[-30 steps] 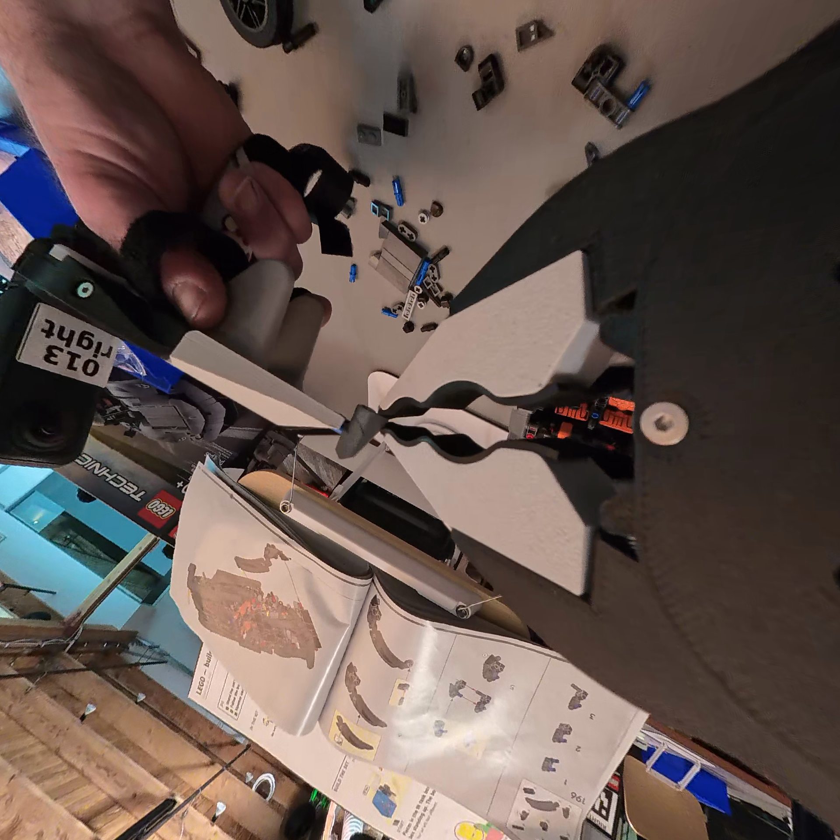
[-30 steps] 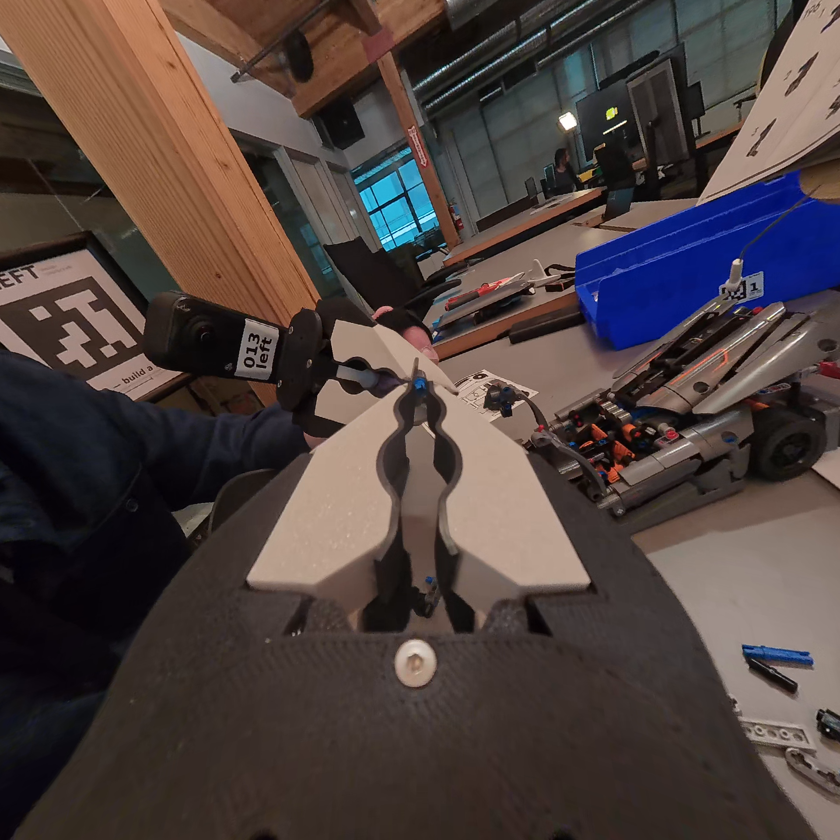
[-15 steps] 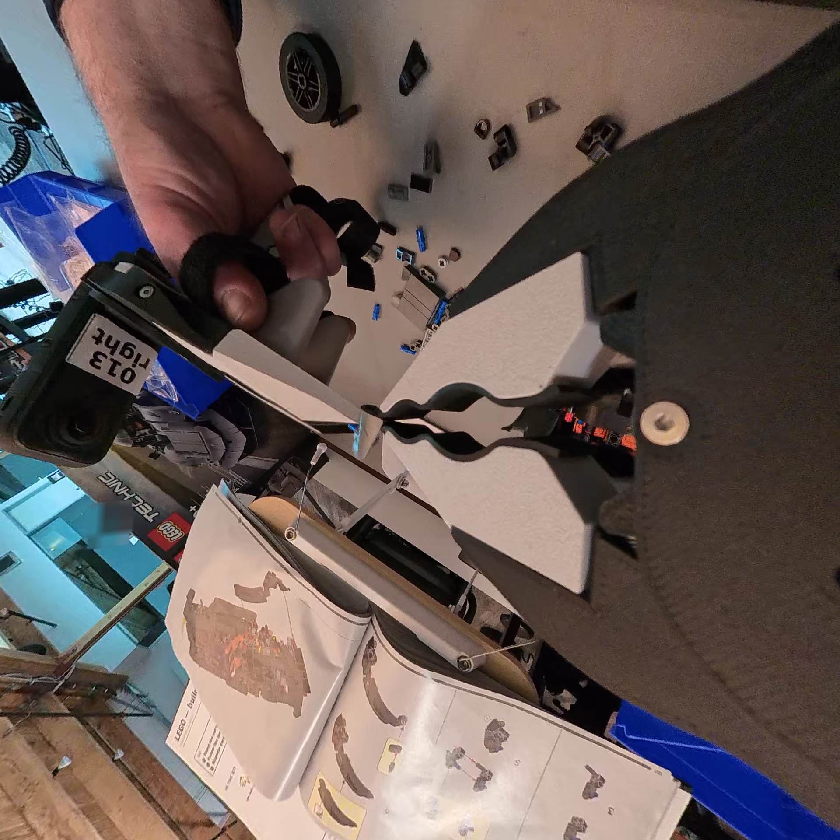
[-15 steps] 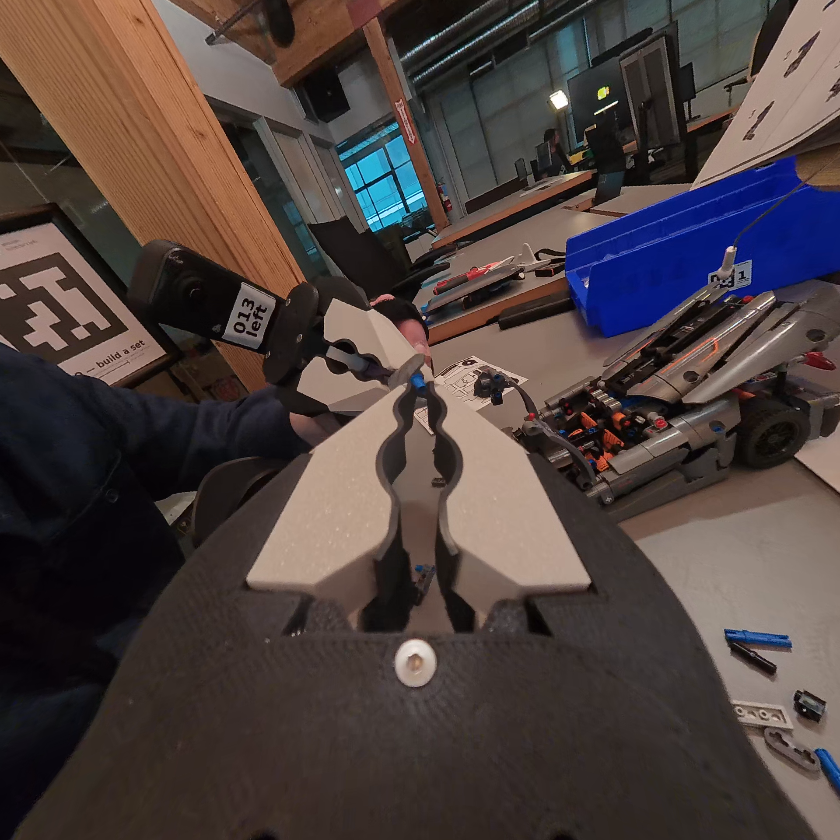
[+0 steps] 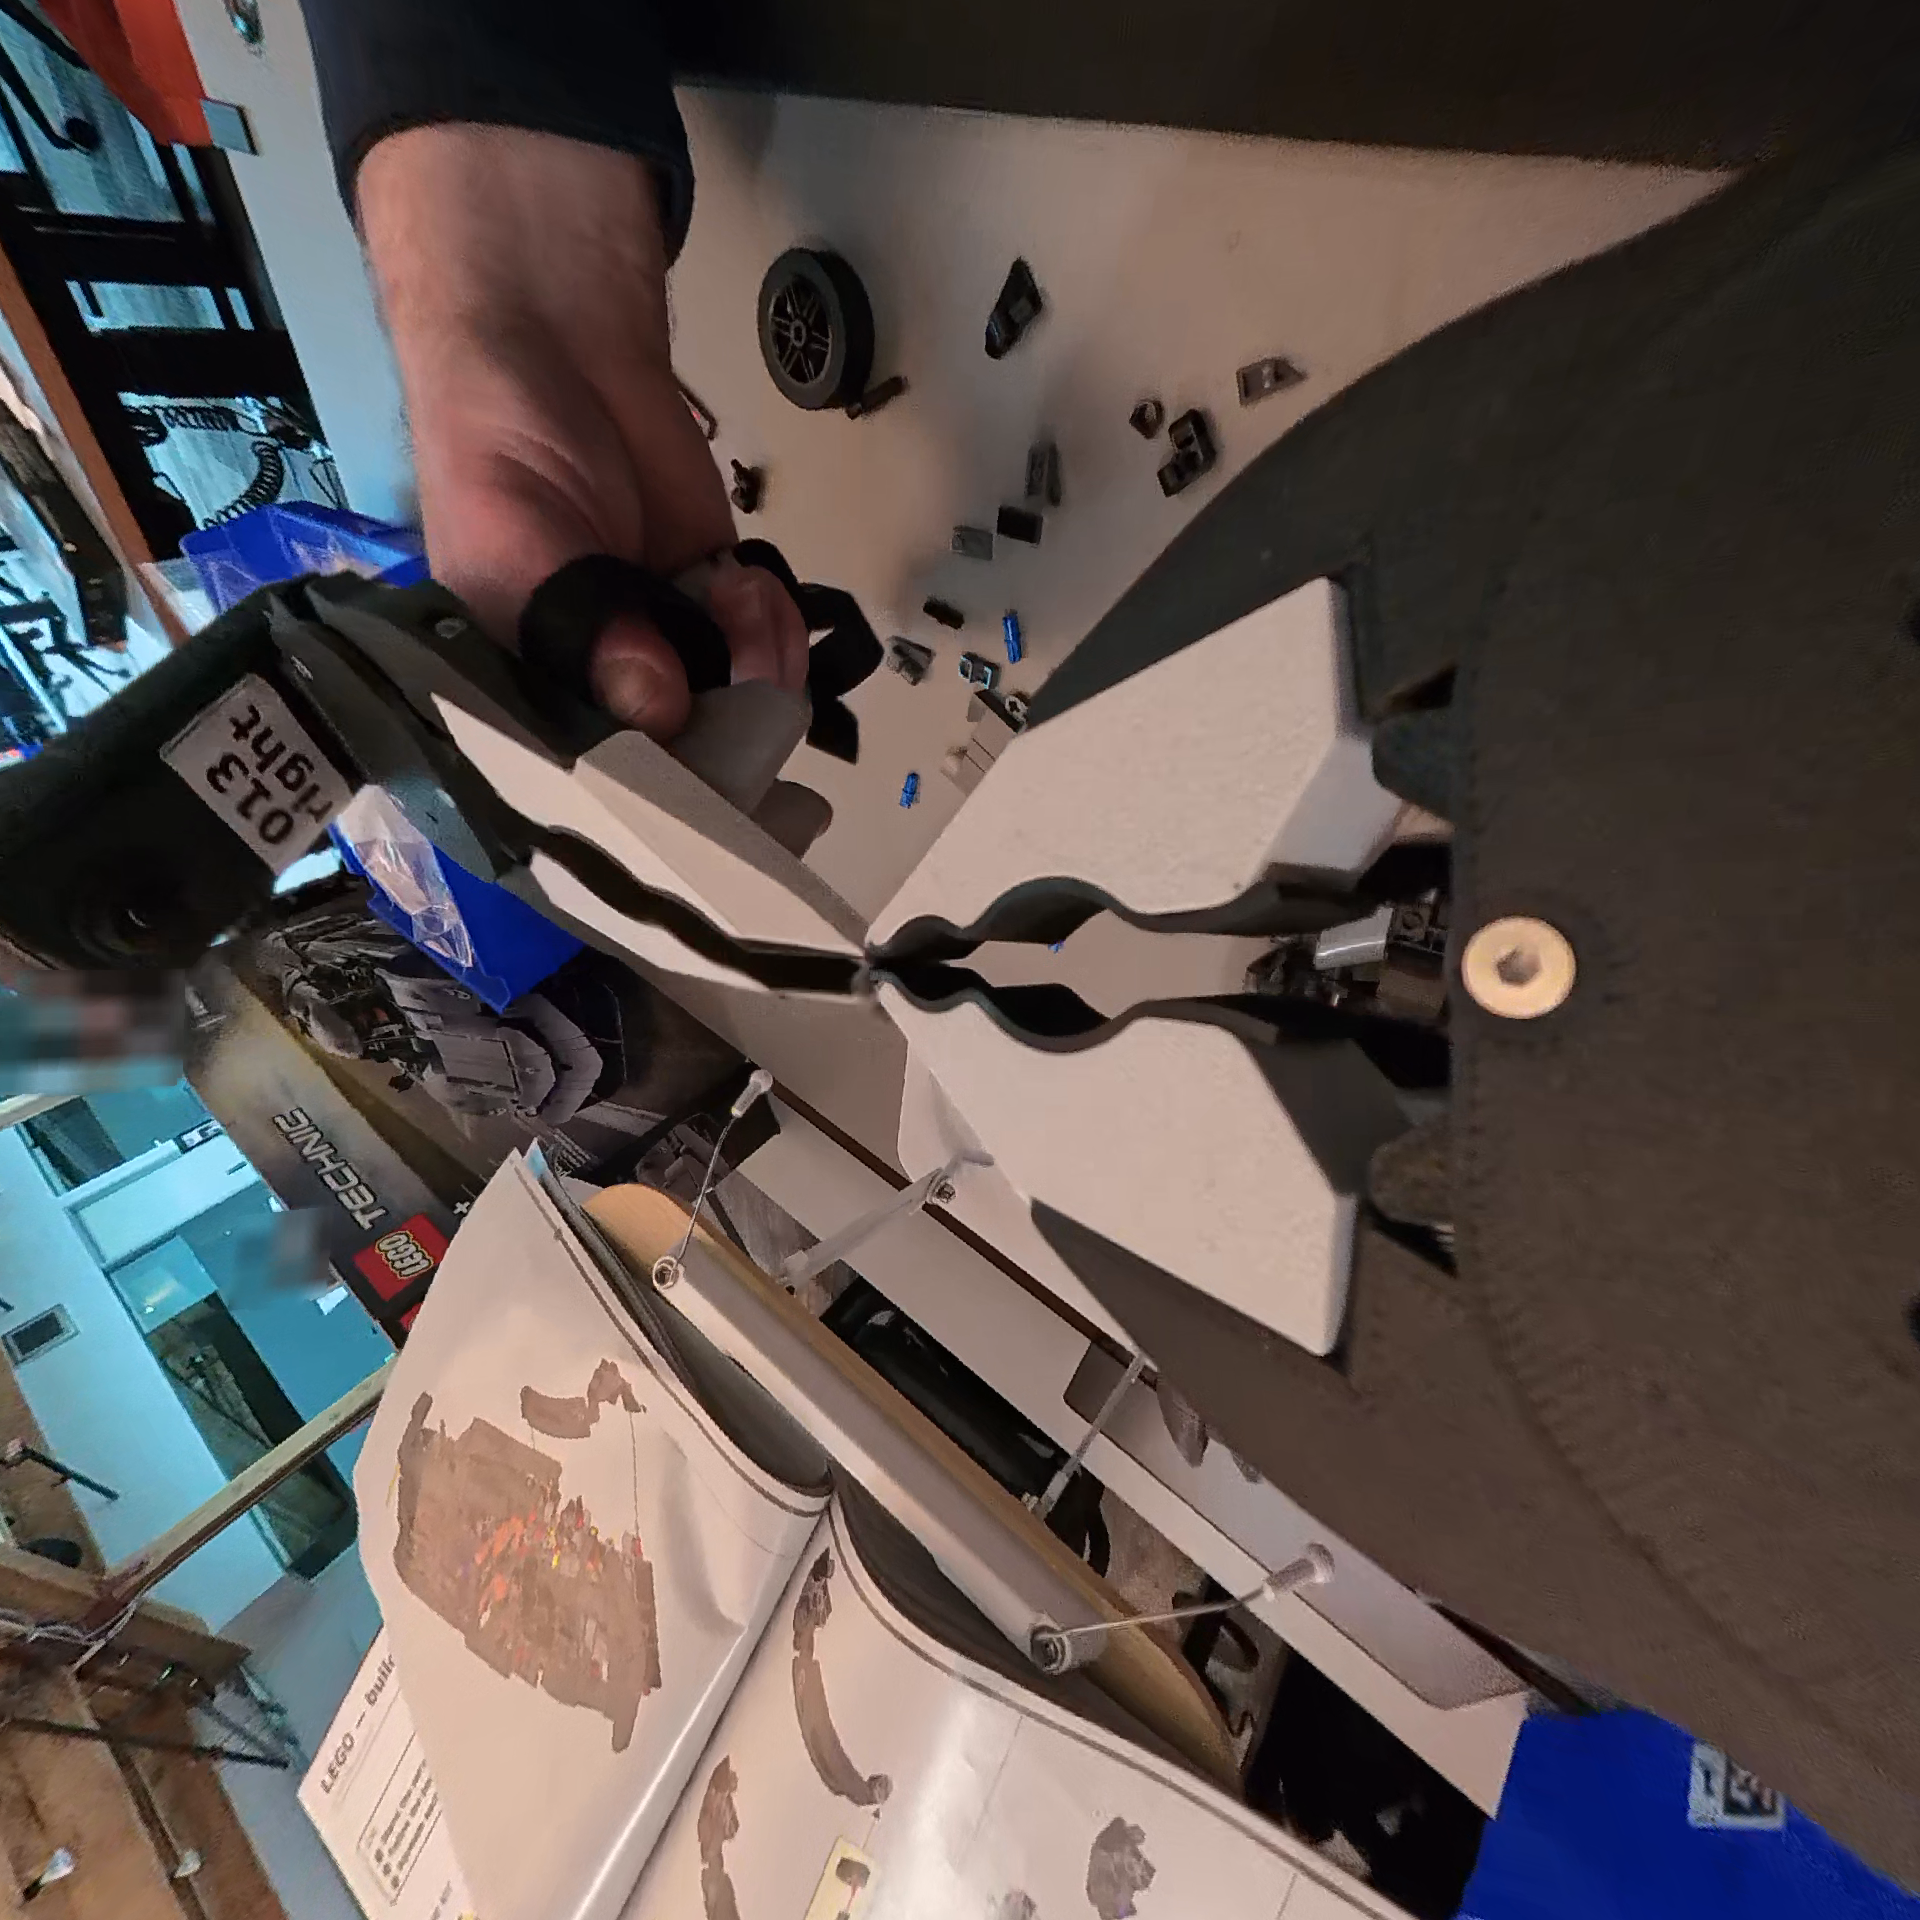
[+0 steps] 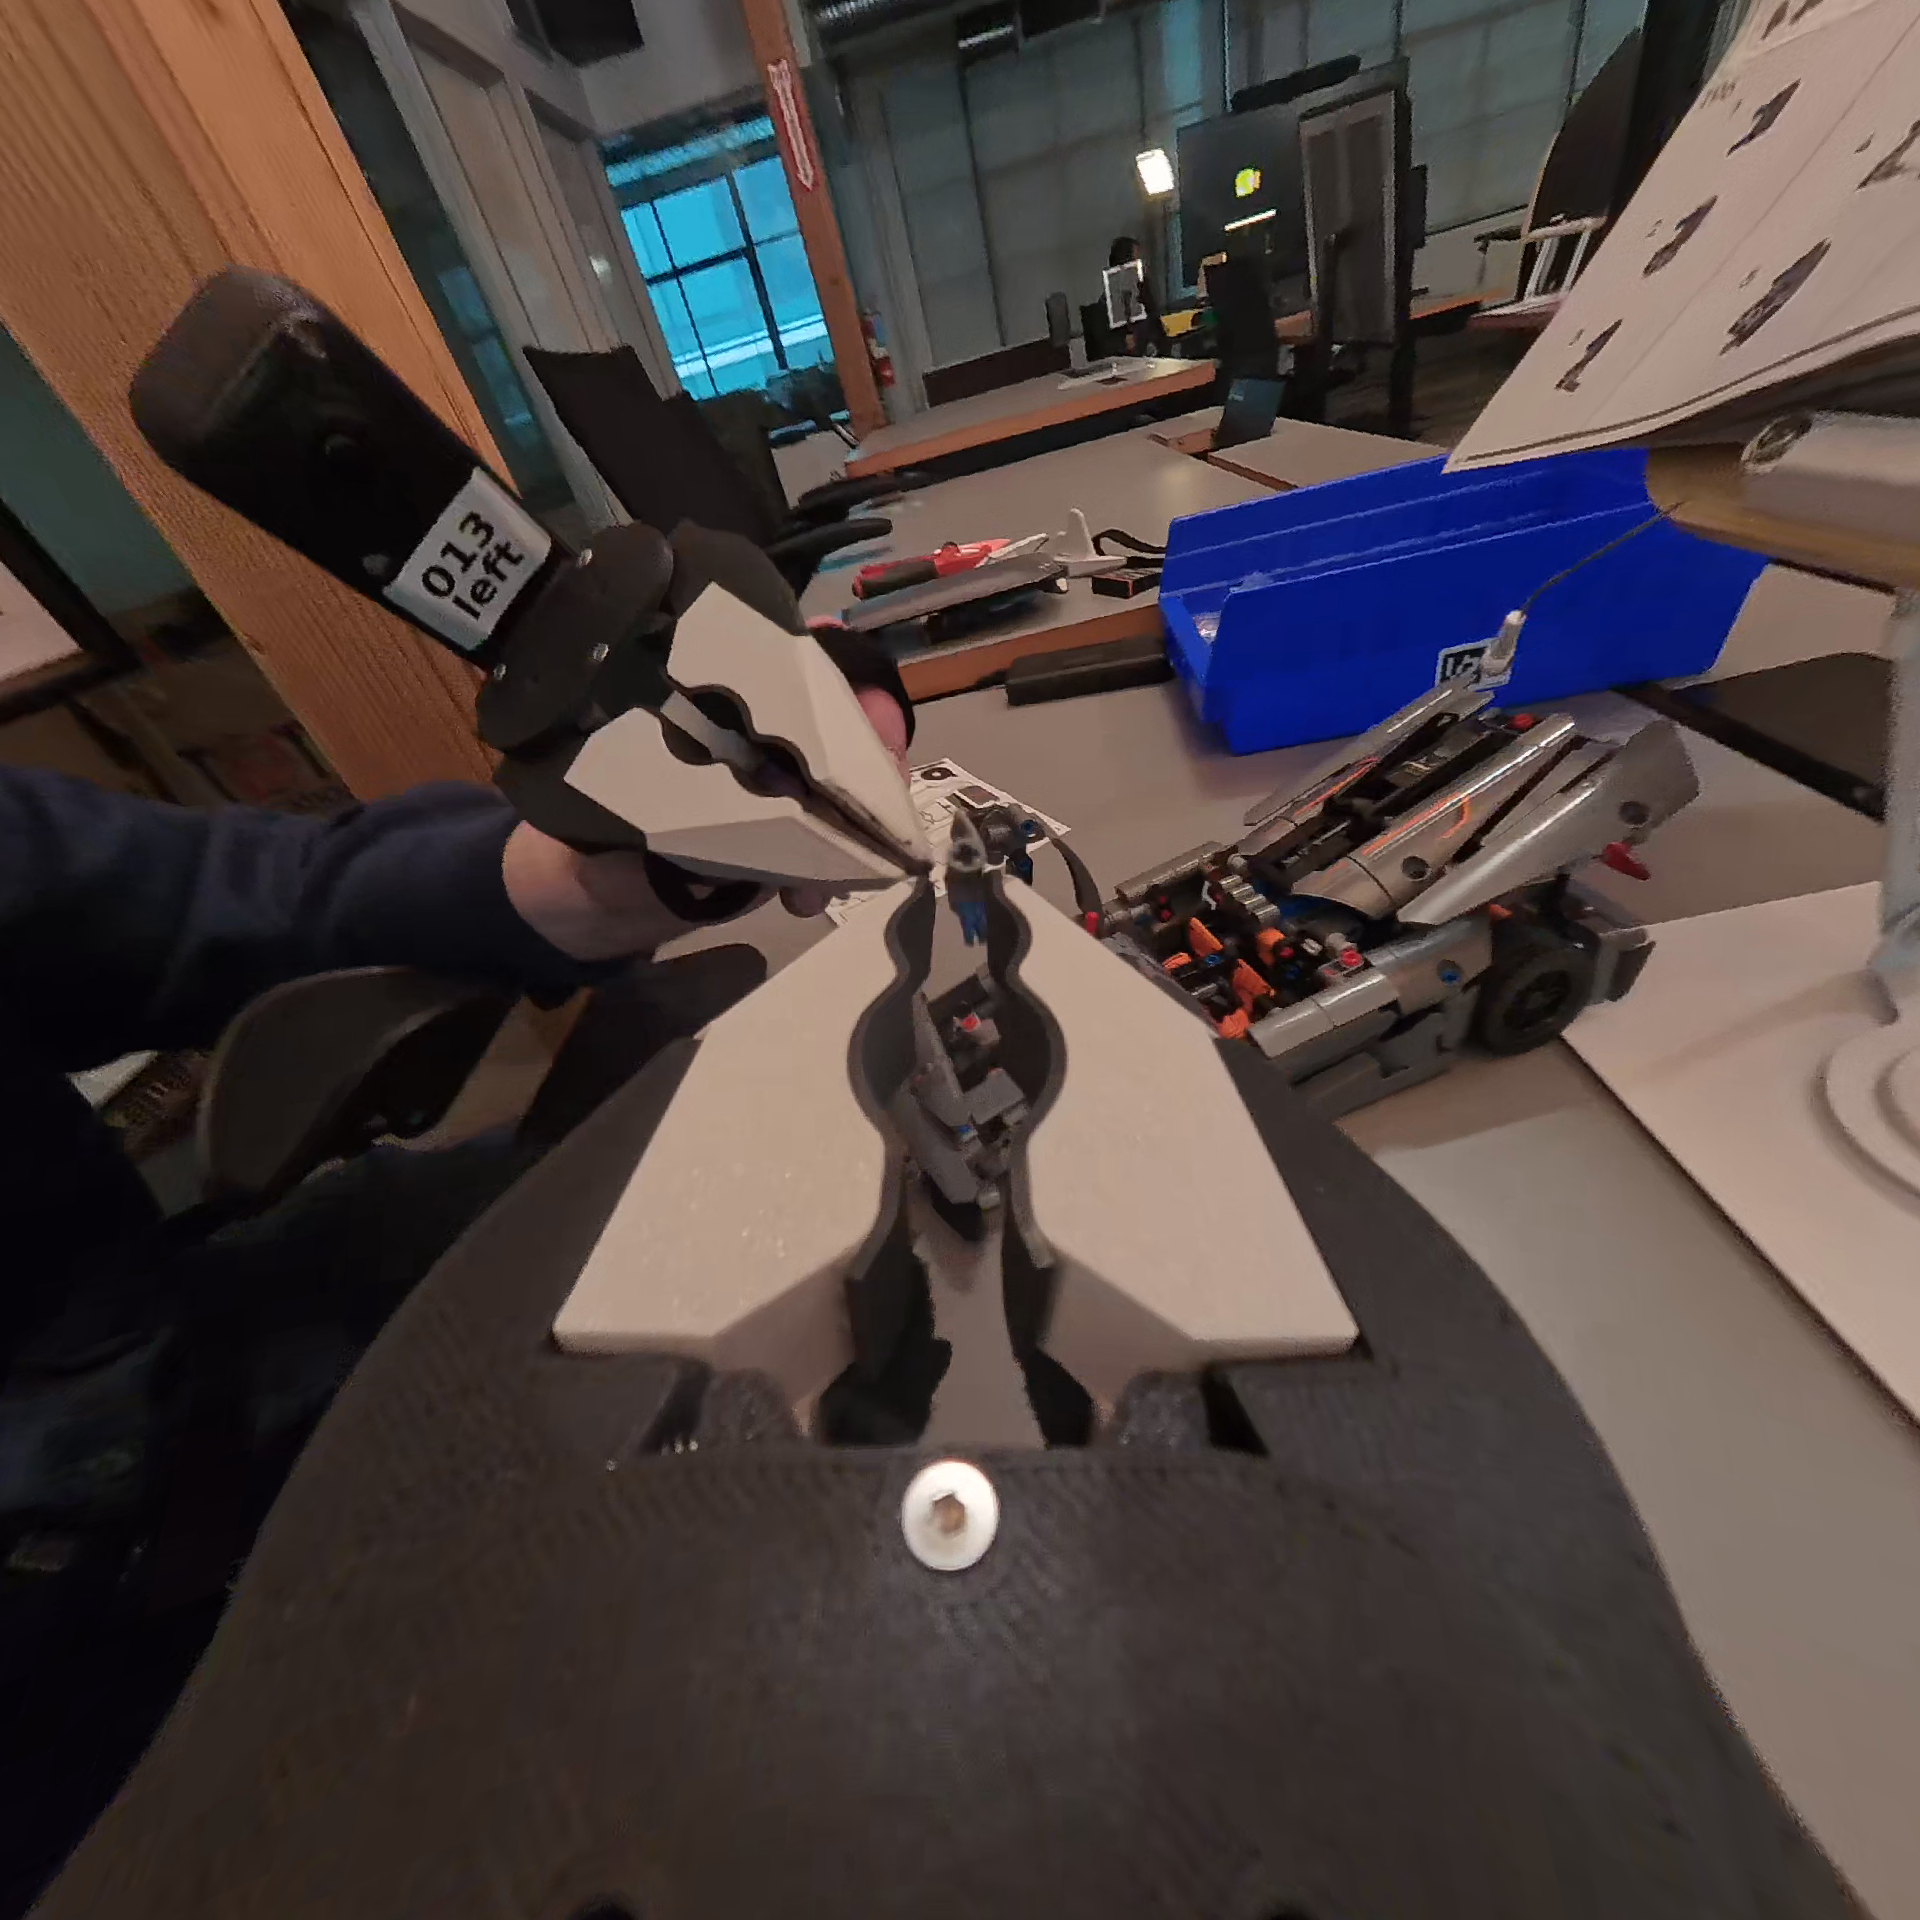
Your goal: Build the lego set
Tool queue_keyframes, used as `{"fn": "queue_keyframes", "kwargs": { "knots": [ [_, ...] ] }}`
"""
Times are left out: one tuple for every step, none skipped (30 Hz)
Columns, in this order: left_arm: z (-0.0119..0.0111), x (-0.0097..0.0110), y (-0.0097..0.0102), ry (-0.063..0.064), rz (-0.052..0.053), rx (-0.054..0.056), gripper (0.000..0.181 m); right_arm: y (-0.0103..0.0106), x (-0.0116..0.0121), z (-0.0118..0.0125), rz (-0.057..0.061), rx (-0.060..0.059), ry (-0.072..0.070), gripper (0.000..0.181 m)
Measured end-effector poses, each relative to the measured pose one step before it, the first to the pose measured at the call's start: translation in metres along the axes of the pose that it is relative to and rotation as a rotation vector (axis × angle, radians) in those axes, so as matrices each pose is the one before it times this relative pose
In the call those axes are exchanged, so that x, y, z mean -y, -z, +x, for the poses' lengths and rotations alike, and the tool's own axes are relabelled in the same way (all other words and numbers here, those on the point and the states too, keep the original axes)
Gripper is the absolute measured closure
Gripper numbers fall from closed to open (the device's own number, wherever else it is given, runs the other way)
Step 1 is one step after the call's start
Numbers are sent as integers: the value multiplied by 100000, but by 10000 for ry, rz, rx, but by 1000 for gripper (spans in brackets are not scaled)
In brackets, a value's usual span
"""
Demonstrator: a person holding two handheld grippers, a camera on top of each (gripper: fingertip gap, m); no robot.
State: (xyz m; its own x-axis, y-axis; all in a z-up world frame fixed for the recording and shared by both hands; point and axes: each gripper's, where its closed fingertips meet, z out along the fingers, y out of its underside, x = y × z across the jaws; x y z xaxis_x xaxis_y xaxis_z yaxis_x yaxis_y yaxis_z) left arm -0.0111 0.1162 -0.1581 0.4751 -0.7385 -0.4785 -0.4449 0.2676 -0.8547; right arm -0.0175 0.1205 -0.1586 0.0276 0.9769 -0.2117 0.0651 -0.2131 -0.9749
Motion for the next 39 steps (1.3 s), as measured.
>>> {"fn": "queue_keyframes", "kwargs": {
  "knots": [
    [-54, -1, 36, 105, 40, -39, 181, -24, -38, -211, -107, -31, 325, 181],
    [-3, -6, 28, 81, 30, -51, 181, -44, -17, -200, -91, -42, 297, 181],
    [35, -25, -7, 65, 18, -59, 181, -35, -28, -207, -84, 26, 153, 181],
    [61, -55, -21, 51, 0, -69, 181, 25, 37, -142, -22, 54, 34, 181],
    [73, -106, -31, 17, -27, -75, 181, 132, 113, 79, 58, -24, -33, 181],
    [-37, -125, -1, -11, -42, -2, 181, 186, 140, 214, 89, -50, -97, 181],
    [-94, -91, 32, 55, -18, -23, 181, 218, 116, 170, 91, 15, -143, 181],
    [-77, -86, 40, 144, -1, -62, 181, 199, 94, 189, 76, 9, -126, 181],
    [-199, -72, 70, 147, 25, 6, 181, 190, 47, 251, 36, -75, -58, 181],
    [-274, -66, 101, 121, 27, 56, 181, 148, -83, 305, -71, -133, -17, 181],
    [-234, -38, 96, 125, 25, 34, 181, 145, -218, 293, -178, -130, -6, 181],
    [-87, -49, 51, 111, 16, -32, 181, 151, -187, 180, -159, -61, -3, 181],
    [-42, -135, 6, 77, -47, -23, 181, 113, -171, 59, -118, 31, -62, 181],
    [-92, -166, -24, 24, -81, 30, 181, 45, -240, 47, -135, 63, -136, 181],
    [-32, -127, -42, 17, -67, -6, 181, -49, -341, 89, -180, 33, -144, 179],
    [19, -103, -36, 26, -41, -31, 181, -128, -387, 90, -207, 7, -68, 177],
    [46, -74, -22, 1, -29, -32, 181, -161, -437, -14, -238, 25, 20, 177],
    [-13, -80, -9, -27, -49, 12, 181, -187, -540, -126, -332, 62, 70, 176],
    [-43, -61, -12, -24, -46, 24, 181, -166, -610, -180, -413, 42, 172, 175],
    [7, -93, -27, 26, -47, -28, 181, -147, -728, -294, -522, 49, 318, 175],
    [-4, -151, -46, 73, -72, -37, 181, -155, -1039, -577, -726, 161, 398, 172],
    [12, -127, -20, 61, -55, -56, 181, -247, -1281, -633, -859, 162, 413, 169],
    [39, -33, 10, 44, 6, -53, 181, -394, -1235, -617, -795, 113, 428, 169],
    [66, 19, -1, 57, 30, -71, 181, -551, -1031, -876, -668, 259, 431, 168],
    [62, -12, -27, 53, 4, -65, 181, -682, -808, -1189, -554, 468, 382, 167],
    [53, -10, -25, 1, -9, -30, 181, -765, -567, -1179, -440, 513, 228, 164],
    [26, -7, -14, -30, -7, 2, 181, -751, -472, -966, -404, 449, 105, 162],
    [45, -30, -29, -20, -18, -12, 181, -675, -520, -861, -439, 408, 121, 160],
    [50, -48, -20, -8, -27, -19, 181, -582, -570, -788, -435, 358, 146, 160],
    [39, -39, -31, -7, -19, -16, 181, -440, -486, -598, -366, 254, 127, 160],
    [42, -10, -7, -6, -8, -18, 181, -282, -355, -290, -292, 92, 58, 162],
    [8, 0, -12, 0, -2, -8, 181, -154, -301, -301, -235, 113, 24, 162],
    [-6, -15, -12, 7, -2, -1, 181, -103, -154, -398, -118, 163, 59, 162],
    [7, -20, -16, 17, -5, -12, 181, -66, 8, -256, 1, 85, 63, 161],
    [36, -40, -32, 13, -13, -23, 181, -113, -1, -147, -19, 60, 35, 159],
    [40, -24, -39, -3, -9, -15, 181, -209, -175, -41, -119, 24, 32, 158],
    [63, -20, -40, -5, -10, -24, 181, -299, -271, 25, -176, 4, 48, 157],
    [92, -53, -61, -8, -29, -37, 181, -337, -251, 8, -168, 31, 29, 157],
    [65, -65, -63, -22, -31, -22, 181, -346, -198, 35, -162, 32, 2, 158]
  ]
}}
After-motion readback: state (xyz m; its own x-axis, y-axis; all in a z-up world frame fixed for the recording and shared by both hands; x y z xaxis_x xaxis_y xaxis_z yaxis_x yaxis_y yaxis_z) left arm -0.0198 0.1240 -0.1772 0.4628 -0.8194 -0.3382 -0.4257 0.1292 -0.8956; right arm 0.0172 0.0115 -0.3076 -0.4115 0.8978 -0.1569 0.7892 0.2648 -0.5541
